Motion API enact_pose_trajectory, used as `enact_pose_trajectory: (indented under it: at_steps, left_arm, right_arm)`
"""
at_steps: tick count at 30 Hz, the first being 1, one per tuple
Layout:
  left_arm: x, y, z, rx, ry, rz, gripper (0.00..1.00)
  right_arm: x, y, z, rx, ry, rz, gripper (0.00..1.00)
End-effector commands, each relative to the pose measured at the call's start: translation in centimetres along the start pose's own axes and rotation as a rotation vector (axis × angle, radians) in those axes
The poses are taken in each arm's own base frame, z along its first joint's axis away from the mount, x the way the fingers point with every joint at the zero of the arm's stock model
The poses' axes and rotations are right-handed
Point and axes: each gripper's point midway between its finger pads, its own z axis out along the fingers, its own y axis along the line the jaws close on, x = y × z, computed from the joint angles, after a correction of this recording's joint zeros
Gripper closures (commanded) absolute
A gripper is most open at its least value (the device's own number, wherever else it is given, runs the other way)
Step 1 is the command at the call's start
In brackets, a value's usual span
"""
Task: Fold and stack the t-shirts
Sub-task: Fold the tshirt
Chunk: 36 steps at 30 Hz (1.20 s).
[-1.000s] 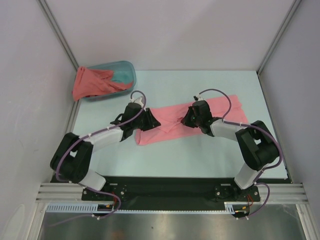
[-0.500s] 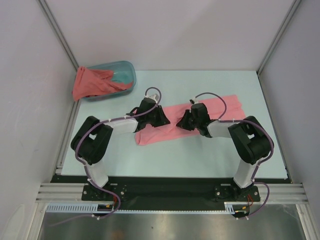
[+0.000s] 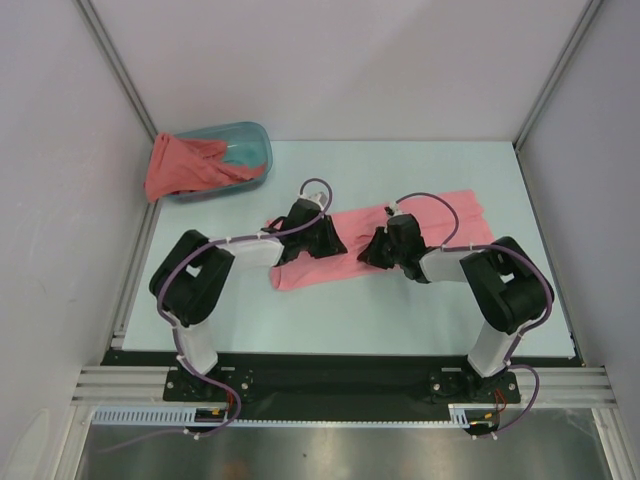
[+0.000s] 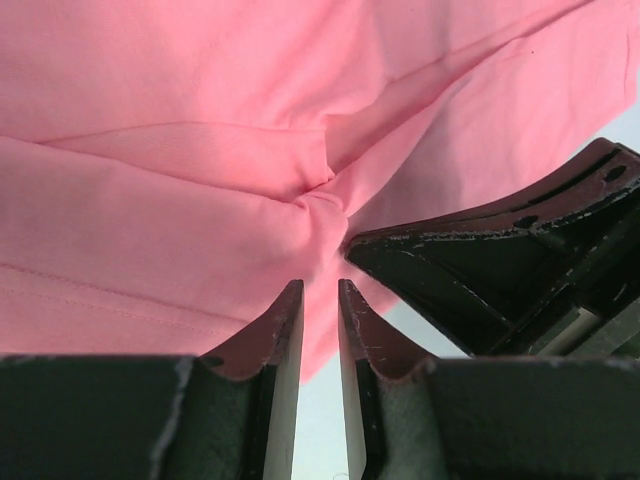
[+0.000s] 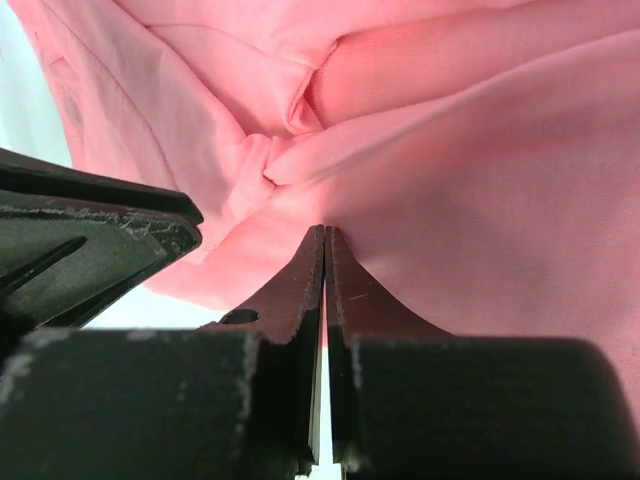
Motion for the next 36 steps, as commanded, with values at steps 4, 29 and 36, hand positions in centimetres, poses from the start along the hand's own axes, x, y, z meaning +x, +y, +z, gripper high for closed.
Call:
enact_pose_trajectory:
  at_steps: [4, 29, 36]
  left_arm:
    - [-1.2, -1.3, 1.0, 0.035, -0.014, 0.009, 0.75]
    - [-1.7, -1.9, 2.1, 0.04, -0.019, -0.033, 0.7]
    - [-0.5, -1.1, 3.4, 0.017, 0.015, -0.038, 0.71]
  right_arm:
    - [-1.4, 0.2, 0.6, -0.02, -0.043, -0.012, 1.0]
    - [-5.3, 0.2, 3.2, -0.078, -0.077, 0.04, 1.0]
    - [-5.7, -1.1, 4.0, -0.059, -0.092, 0.075, 1.0]
